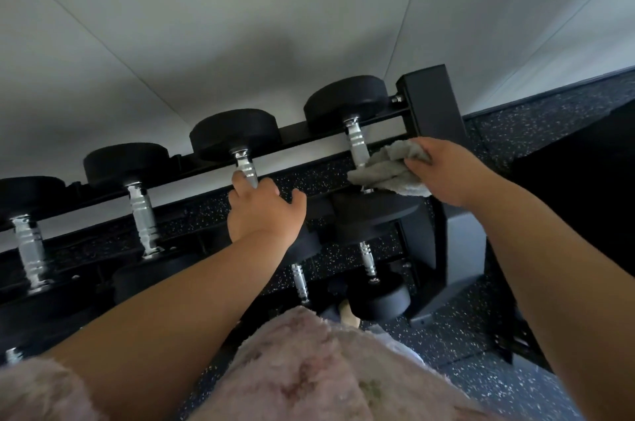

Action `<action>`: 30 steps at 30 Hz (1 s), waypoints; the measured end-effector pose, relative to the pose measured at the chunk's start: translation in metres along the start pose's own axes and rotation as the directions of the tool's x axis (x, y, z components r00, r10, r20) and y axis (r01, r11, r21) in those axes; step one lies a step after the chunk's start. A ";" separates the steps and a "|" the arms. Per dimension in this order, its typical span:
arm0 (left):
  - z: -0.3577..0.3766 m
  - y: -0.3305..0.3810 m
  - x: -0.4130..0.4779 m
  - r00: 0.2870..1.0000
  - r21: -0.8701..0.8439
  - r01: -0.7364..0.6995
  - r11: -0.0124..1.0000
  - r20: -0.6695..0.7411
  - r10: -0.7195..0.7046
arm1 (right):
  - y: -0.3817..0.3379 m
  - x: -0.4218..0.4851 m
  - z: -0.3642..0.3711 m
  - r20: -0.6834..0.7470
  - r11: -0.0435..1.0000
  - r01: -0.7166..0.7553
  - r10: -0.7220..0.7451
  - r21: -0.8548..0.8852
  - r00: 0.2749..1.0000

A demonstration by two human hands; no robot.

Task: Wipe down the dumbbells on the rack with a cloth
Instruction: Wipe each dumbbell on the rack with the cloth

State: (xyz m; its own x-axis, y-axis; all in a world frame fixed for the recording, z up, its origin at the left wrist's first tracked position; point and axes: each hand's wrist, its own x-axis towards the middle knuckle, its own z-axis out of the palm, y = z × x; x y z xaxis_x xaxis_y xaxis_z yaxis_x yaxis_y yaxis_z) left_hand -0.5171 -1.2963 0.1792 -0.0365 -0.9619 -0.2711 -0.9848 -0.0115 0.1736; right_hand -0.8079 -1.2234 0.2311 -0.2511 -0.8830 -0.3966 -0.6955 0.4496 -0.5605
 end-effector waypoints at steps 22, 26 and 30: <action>0.002 -0.001 0.001 1.000 0.057 -0.021 0.998 0.007 0.020 | -0.002 -0.063 0.088 -0.352 0.949 0.065 0.050 0.308 0.935; 0.002 -0.001 0.001 1.000 0.042 -0.021 0.999 0.003 0.021 | -0.018 -0.068 0.121 -0.339 0.974 0.225 -0.205 0.018 0.918; 0.003 -0.001 0.000 1.000 0.043 -0.020 0.999 -0.008 0.021 | -0.005 -0.066 0.112 -0.241 0.868 0.466 -0.495 -0.171 0.835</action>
State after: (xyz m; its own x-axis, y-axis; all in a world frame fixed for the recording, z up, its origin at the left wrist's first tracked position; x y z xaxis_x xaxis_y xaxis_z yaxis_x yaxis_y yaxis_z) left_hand -0.5169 -1.2958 0.1762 -0.0556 -0.9641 -0.2596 -0.9902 0.0198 0.1384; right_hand -0.7130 -1.1524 0.1785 -0.0272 -0.9922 0.1217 -0.8359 -0.0442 -0.5470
